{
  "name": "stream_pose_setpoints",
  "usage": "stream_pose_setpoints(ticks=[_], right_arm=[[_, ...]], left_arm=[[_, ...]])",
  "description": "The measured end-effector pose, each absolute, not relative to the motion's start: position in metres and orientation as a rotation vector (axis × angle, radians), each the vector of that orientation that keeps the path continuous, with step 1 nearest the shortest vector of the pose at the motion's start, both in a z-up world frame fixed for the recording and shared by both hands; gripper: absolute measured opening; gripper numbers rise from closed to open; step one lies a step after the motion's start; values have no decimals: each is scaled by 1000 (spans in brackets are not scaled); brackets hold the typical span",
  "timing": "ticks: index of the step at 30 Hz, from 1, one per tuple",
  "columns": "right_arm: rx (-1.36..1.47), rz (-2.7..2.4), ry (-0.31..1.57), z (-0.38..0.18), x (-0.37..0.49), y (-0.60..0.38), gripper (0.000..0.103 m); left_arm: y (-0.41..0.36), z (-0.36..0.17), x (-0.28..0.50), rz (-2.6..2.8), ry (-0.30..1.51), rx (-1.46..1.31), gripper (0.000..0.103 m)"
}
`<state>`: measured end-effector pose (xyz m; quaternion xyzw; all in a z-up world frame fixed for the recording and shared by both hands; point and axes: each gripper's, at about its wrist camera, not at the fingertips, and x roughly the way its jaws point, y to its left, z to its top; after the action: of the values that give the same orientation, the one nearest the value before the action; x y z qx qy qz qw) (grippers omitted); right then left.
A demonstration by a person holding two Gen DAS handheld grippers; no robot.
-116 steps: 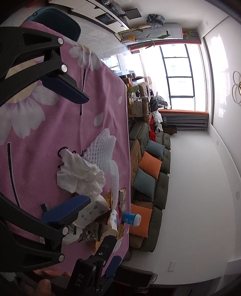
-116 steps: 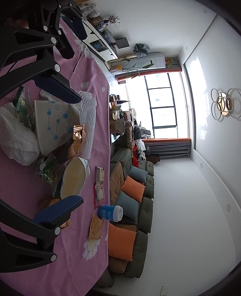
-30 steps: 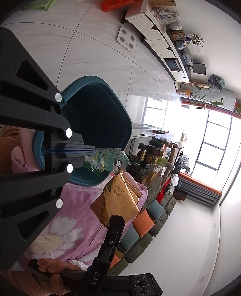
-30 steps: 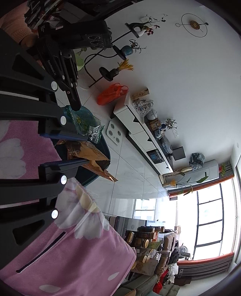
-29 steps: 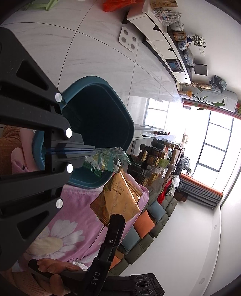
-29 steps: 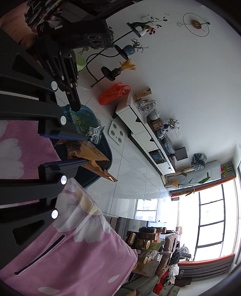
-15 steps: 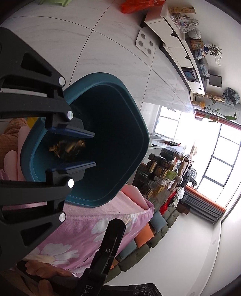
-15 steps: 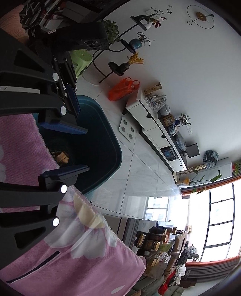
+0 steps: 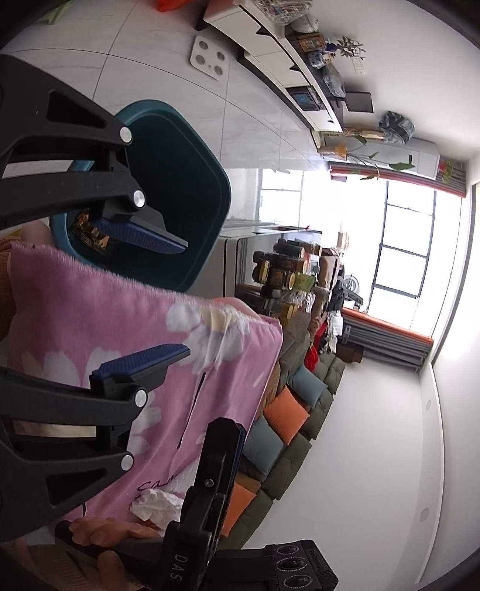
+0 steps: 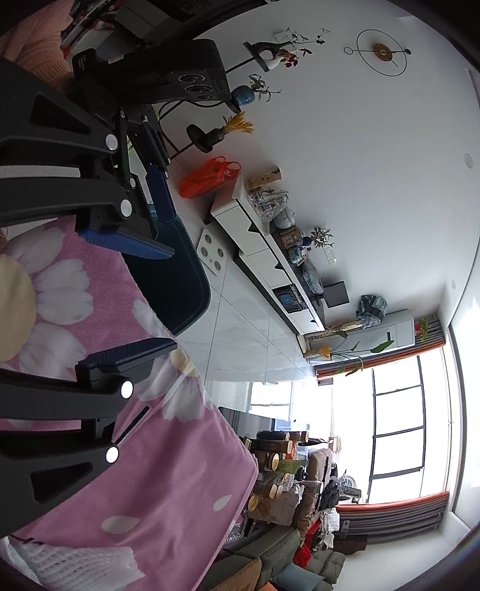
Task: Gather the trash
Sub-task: 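Move both open tools back over the trash on the table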
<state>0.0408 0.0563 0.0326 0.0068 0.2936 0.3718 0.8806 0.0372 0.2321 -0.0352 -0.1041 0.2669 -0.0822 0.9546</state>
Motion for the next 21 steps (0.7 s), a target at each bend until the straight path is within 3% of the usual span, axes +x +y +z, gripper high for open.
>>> stream_pose_setpoints(ticks=[5,21], right_arm=[[18,659,550,41,15,2,49],[150,110,510,19,-52,-197,50]], left_arm=[[169,-28,37,-329,547,-164,52],[-29,-51,4,-884,661,-12,52]])
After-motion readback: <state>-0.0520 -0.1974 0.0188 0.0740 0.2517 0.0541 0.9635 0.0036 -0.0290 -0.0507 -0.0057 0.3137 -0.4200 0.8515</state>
